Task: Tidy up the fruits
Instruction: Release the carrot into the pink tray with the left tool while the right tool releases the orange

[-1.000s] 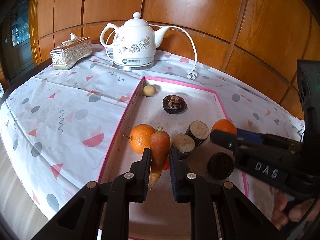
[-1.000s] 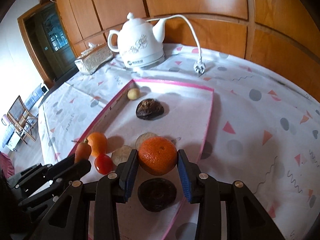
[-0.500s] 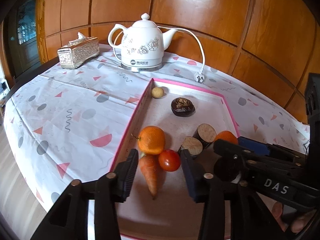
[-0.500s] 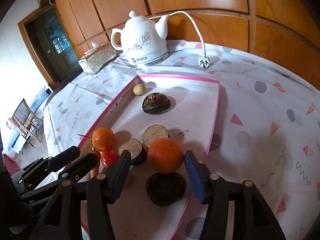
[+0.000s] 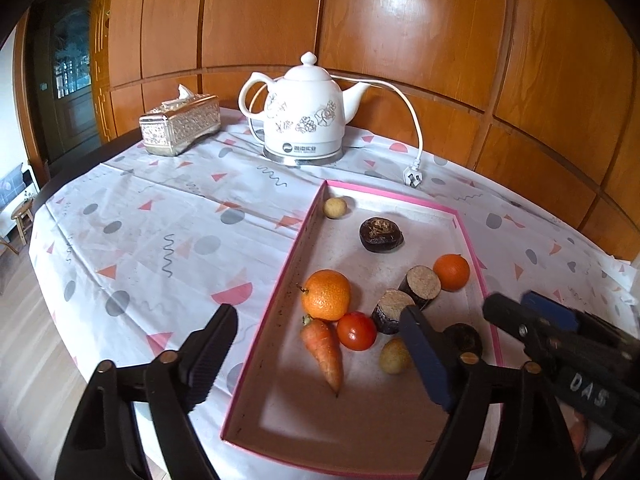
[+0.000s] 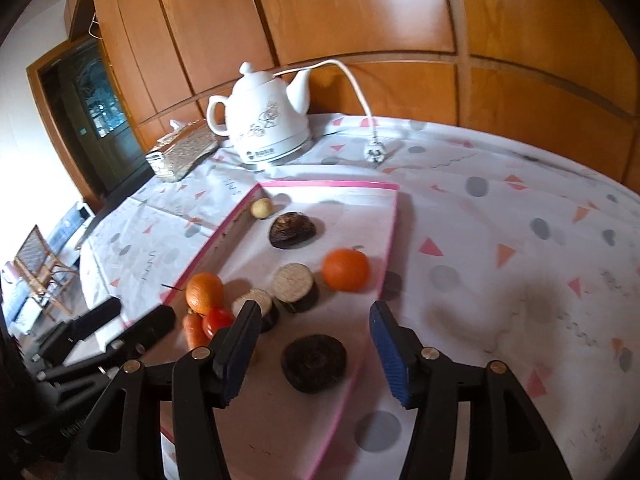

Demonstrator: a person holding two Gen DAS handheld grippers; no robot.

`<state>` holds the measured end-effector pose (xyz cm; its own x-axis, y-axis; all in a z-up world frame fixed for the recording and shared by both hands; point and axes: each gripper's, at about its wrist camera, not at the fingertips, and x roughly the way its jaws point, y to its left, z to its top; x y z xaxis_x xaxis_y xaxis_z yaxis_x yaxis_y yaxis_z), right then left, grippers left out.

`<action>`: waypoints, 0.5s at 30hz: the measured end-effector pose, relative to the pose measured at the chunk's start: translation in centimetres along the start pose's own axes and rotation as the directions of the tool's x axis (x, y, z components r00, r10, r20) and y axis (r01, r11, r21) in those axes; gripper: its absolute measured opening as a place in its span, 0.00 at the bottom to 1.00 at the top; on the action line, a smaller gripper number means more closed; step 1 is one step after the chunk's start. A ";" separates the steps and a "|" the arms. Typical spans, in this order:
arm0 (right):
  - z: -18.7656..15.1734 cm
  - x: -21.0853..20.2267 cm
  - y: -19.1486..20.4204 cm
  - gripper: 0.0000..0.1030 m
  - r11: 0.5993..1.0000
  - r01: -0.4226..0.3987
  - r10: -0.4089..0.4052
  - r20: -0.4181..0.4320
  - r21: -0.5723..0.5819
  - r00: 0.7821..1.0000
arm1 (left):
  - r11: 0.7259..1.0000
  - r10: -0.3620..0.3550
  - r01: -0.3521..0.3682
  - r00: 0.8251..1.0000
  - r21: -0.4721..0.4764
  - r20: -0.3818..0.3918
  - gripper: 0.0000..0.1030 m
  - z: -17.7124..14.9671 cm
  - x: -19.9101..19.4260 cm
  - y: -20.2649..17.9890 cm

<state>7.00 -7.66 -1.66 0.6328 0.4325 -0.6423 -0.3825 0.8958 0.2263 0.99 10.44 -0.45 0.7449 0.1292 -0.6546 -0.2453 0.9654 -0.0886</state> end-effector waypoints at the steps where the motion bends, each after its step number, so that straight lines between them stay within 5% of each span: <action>1: -0.3 -0.3 -0.1 0.60 1.000 0.011 -0.011 0.004 0.000 1.000 | 1.000 0.004 -0.004 1.000 0.002 0.006 0.86 -0.1 -0.2 0.0; 9: -3.0 -1.7 0.1 0.62 0.995 0.101 -0.101 0.015 -0.010 0.995 | 1.000 0.014 -0.014 0.999 0.011 0.034 0.99 -0.7 -2.0 -0.5; 15: -4.1 -2.6 0.8 0.62 0.985 0.167 -0.165 0.042 -0.049 0.985 | 1.000 0.006 -0.007 0.999 0.024 0.046 1.00 -1.0 -2.9 -0.9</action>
<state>2.27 -8.53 -2.85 0.7147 0.2829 -0.6396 -0.3041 0.9493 0.0801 -1.63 8.98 0.77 0.7714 0.1449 -0.6196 -0.2350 0.9698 -0.0658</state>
